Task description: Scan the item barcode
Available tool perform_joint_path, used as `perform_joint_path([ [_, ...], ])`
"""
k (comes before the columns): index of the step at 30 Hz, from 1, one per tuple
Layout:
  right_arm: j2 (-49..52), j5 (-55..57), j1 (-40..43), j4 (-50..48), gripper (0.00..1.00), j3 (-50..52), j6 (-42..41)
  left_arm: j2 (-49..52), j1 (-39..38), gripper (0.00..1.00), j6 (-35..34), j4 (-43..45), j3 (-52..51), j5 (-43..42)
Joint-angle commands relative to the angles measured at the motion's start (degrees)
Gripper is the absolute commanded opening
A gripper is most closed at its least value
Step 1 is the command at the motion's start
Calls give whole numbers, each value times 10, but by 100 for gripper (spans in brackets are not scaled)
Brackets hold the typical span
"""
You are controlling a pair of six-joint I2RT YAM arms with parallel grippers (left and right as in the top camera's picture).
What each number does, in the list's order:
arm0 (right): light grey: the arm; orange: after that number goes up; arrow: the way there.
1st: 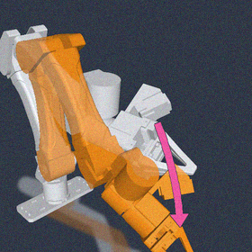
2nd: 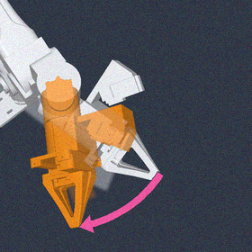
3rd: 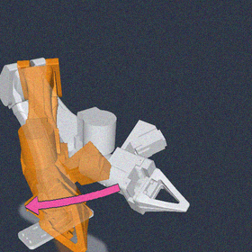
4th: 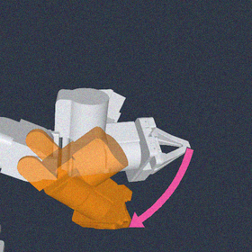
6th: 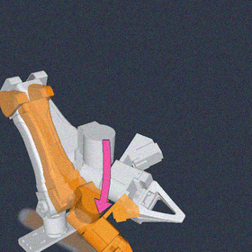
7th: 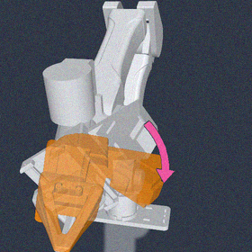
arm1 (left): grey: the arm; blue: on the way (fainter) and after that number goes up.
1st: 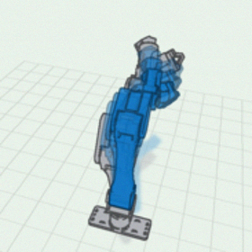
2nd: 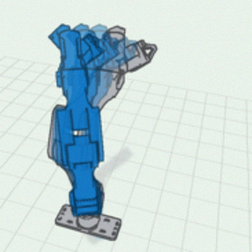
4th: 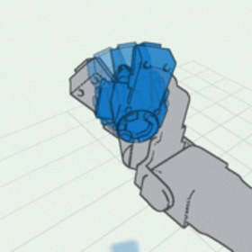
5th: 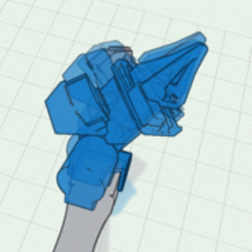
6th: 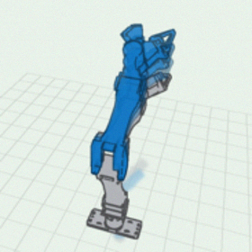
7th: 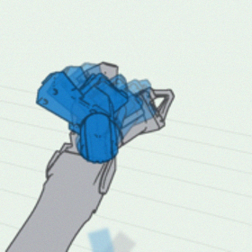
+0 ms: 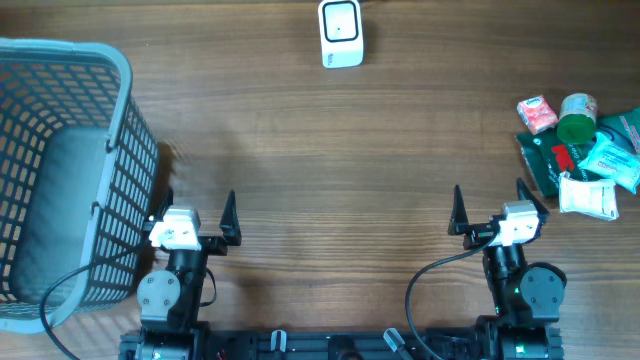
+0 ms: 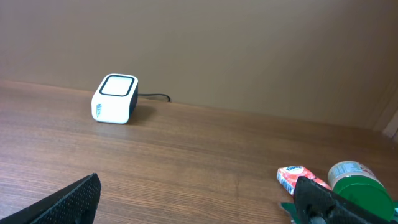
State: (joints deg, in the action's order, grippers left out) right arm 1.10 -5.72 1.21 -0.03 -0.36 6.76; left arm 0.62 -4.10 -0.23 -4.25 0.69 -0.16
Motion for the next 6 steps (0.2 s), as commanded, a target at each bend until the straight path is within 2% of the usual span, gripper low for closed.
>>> perform_joint_path([
  [1,-9,4,-2,-3,100,1,8,-2,4,100,9,0,-4,-9],
  [6,-9,4,-2,-3,100,1,7,-2,4,100,9,0,-4,-9],
])
